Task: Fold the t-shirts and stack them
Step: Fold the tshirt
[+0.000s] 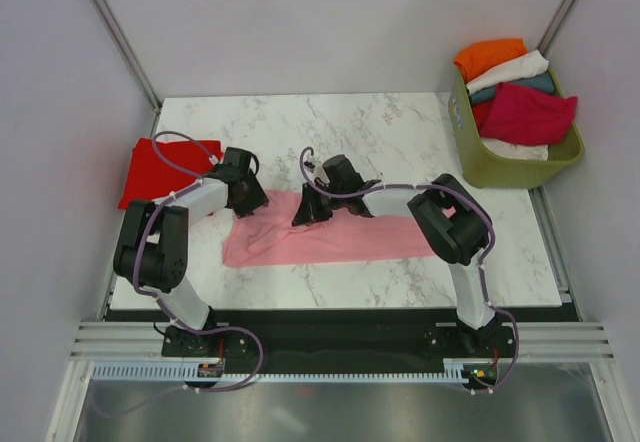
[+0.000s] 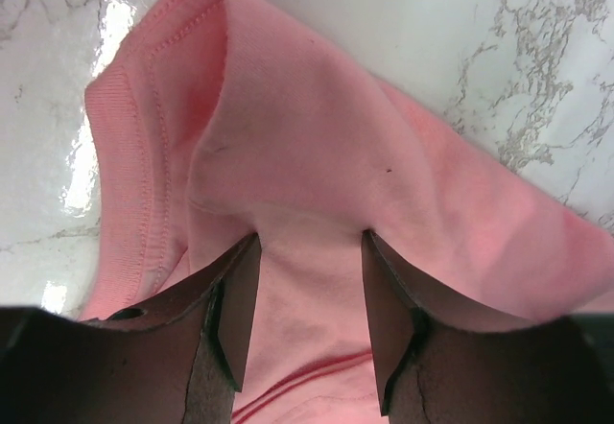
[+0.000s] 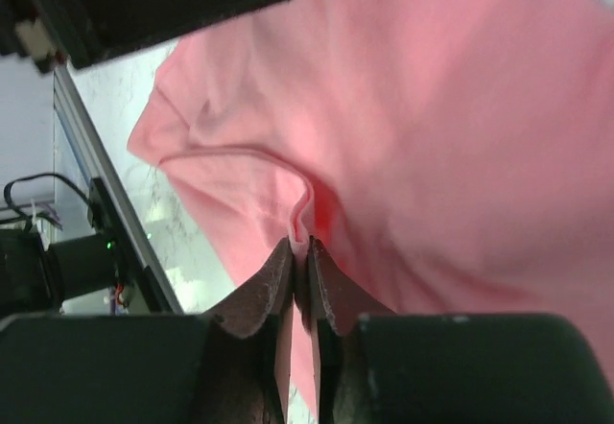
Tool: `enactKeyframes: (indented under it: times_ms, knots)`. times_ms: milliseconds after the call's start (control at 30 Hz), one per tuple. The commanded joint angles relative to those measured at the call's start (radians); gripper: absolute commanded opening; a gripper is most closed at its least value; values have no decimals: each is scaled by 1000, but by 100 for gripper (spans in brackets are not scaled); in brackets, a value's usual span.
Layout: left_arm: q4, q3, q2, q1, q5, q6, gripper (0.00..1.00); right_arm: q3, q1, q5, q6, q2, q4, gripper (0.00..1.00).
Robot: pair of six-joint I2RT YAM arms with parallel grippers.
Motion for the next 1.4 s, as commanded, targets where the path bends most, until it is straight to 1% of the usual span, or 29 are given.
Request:
enactKeyframes:
  times_ms: [0, 133, 233, 267, 300, 333, 367, 467, 567, 700, 800, 833, 933, 967, 1033, 1067, 1100, 1133, 1167, 1200, 1233, 1267, 1300, 1333, 1367]
  knots:
    - [-19, 15, 20, 9, -26, -34, 54, -65, 7, -60, -9, -108, 51, 17]
    - [-27, 14, 14, 7, -49, -32, 54, -159, 8, -87, 6, -186, 99, 19]
    - [-30, 15, 14, 7, -61, -28, 54, -223, 8, -107, 3, -212, 108, 27]
    - [-33, 16, 11, 9, -64, -26, 54, -240, 8, -116, 3, -217, 113, 39]
    - [-33, 13, 9, 7, -70, -25, 54, -278, 7, -118, 6, -223, 123, 46]
    - [-33, 14, 8, 9, -72, -25, 54, -295, 8, -119, 3, -237, 130, 51]
    - [-36, 13, 6, 9, -75, -22, 54, -329, 8, -119, -6, -244, 131, 51]
    - [-34, 13, -3, 7, -80, -11, 54, -355, 7, -98, -25, -277, 107, 51]
    - [-36, 16, -32, 2, -43, 11, 54, -329, 7, -61, -35, -309, 75, 52]
    - [-45, -1, -123, -7, -38, 17, 54, -257, 7, -23, -35, -333, 26, 51]
    - [-53, -25, -216, -8, -38, 14, 54, -214, 7, 34, -54, -356, -25, 50]
    - [-60, -33, -268, -7, -40, 11, 54, -206, 7, 73, -69, -363, -62, 49]
    - [-60, -74, -350, -8, -32, -8, 55, -185, 5, 144, -87, -398, -123, 47]
    - [-59, -85, -397, -8, -32, -15, 55, -186, 7, 198, -97, -410, -125, 47]
    - [-59, -117, -445, -8, -37, -22, 54, -191, 7, 253, -106, -453, -180, 45]
    - [-60, -127, -486, -10, -40, -26, 52, -197, 7, 281, -118, -467, -195, 45]
    - [-59, -146, -502, -8, -40, -28, 50, -202, 7, 342, -123, -497, -212, 44]
    - [-57, -156, -517, -8, -40, -31, 39, -208, 5, 373, -126, -513, -241, 43]
    - [-57, -165, -528, -8, -40, -35, 30, -220, 7, 402, -132, -528, -254, 43]
    - [-59, -176, -538, -8, -38, -34, 23, -225, 7, 466, -138, -559, -269, 42]
    - [-59, -182, -540, -10, -38, -32, 8, -231, 7, 494, -143, -573, -301, 40]
    - [-59, -183, -539, -10, -43, -31, 2, -248, 7, 526, -146, -586, -310, 39]
    - [-57, -189, -534, -8, -47, -31, 2, -257, 5, 551, -147, -617, -323, 38]
    - [-59, -193, -531, -8, -47, -32, 2, -268, 1, 604, -146, -632, -341, 35]
    - [-59, -191, -528, -10, -49, -38, 2, -287, 0, 626, -146, -645, -349, 33]
